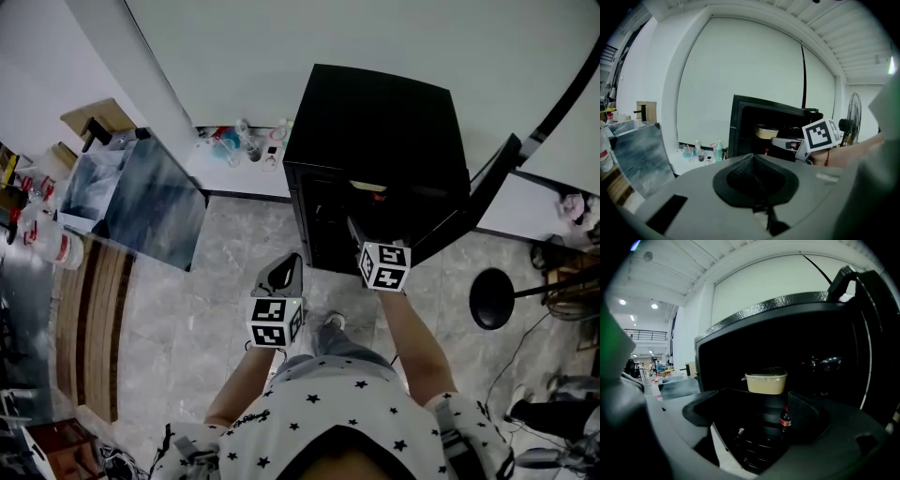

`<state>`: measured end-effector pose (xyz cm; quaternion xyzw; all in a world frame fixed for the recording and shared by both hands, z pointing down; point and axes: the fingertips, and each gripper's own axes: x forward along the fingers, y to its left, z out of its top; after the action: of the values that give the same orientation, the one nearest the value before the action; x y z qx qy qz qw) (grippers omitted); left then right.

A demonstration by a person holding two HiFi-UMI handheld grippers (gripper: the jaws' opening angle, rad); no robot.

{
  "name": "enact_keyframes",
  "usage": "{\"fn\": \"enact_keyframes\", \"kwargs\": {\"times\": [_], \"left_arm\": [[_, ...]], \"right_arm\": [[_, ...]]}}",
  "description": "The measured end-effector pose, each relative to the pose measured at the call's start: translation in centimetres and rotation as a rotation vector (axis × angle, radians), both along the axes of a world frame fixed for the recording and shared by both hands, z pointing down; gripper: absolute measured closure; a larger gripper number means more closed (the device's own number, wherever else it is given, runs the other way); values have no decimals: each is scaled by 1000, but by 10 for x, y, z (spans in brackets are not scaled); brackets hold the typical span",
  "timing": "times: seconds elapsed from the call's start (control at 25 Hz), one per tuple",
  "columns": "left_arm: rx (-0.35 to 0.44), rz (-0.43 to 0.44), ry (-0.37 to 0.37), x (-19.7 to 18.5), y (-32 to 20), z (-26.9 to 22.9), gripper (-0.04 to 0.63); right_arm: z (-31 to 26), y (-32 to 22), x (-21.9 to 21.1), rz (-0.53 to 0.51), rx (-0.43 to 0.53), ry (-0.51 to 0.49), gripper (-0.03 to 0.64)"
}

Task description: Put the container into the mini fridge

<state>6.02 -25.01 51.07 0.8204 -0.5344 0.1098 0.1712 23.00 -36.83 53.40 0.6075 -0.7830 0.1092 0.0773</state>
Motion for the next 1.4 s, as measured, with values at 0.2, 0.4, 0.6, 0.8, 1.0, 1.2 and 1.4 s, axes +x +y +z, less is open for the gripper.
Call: {"fn": "enact_keyframes", "kwargs": {"times": [0.2, 0.4, 0.6, 0.8, 1.0, 1.2, 1.4], "left_arm": [[5, -3, 9, -2, 32, -7, 583], [12, -2, 14, -8, 66, -8, 583], [26, -6, 16, -16, 103, -11, 583], [36, -11, 17, -24, 142, -8, 583], [48, -13, 18, -32, 185, -7, 583], [53, -27, 28, -38, 225, -6, 583], [50, -48, 45, -41, 258, -4, 583]], "right_arm": [[-21, 47, -13, -35, 39, -2, 196], [-37, 98, -24, -24, 74, 20, 410], [-53, 149, -41, -56, 98, 5, 513], [-63, 201, -54, -87, 112, -7, 608], [-62, 256, -66, -123, 107, -25, 622], [-56, 307, -74, -156, 89, -31, 623], [-51, 347, -78, -192, 75, -39, 623]]}}
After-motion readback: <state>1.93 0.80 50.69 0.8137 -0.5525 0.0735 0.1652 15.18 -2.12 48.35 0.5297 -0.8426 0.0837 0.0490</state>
